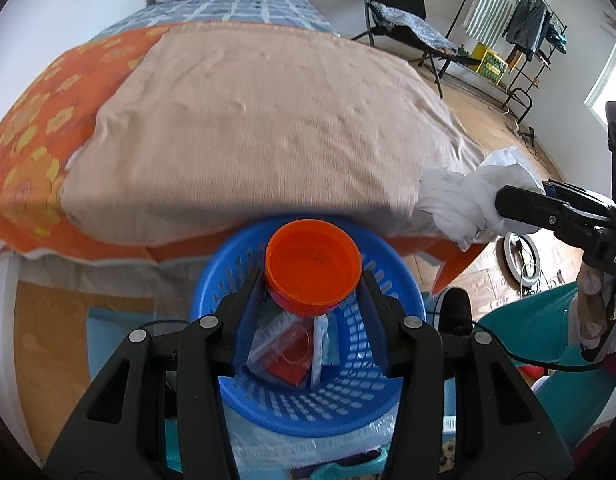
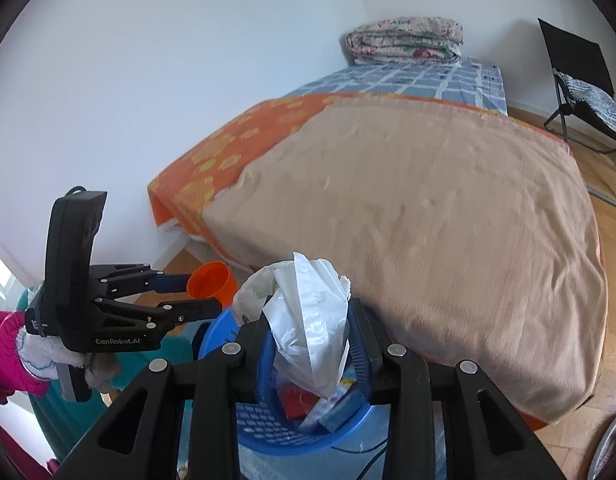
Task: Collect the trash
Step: 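Carry orange cup and white tissue over the blue basket and release both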
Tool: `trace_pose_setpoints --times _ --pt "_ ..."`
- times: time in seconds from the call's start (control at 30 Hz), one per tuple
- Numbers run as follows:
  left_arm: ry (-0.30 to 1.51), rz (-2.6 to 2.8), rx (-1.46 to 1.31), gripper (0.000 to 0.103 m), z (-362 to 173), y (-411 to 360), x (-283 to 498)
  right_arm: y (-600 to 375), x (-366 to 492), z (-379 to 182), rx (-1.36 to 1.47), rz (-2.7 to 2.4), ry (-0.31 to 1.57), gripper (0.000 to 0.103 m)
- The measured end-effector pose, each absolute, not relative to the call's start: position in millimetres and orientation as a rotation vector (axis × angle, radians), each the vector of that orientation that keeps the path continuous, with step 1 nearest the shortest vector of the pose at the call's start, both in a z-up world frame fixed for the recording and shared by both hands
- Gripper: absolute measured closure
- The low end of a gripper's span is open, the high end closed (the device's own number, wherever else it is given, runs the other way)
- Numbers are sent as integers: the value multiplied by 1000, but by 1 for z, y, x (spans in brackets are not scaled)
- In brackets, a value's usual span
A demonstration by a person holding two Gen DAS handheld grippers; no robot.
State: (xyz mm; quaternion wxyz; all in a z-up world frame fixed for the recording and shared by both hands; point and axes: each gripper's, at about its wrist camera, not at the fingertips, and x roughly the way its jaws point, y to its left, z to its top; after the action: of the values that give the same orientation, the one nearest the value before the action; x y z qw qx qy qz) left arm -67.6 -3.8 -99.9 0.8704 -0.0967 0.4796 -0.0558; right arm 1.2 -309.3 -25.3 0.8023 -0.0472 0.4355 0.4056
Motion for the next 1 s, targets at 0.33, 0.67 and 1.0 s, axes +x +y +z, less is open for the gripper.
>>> trace_pose_setpoints --times 0.33,0.67,1.0 --pt "1066 -113 -216 55 -121 -12 -84 -309 -15 -46 -124 856 991 69" --pt "1066 -100 -218 55 -120 -9 -83 -305 -18 -52 -141 863 1010 62" --pt "1072 -87 -211 46 -121 -8 -82 -304 -18 -51 -144 855 1003 40"
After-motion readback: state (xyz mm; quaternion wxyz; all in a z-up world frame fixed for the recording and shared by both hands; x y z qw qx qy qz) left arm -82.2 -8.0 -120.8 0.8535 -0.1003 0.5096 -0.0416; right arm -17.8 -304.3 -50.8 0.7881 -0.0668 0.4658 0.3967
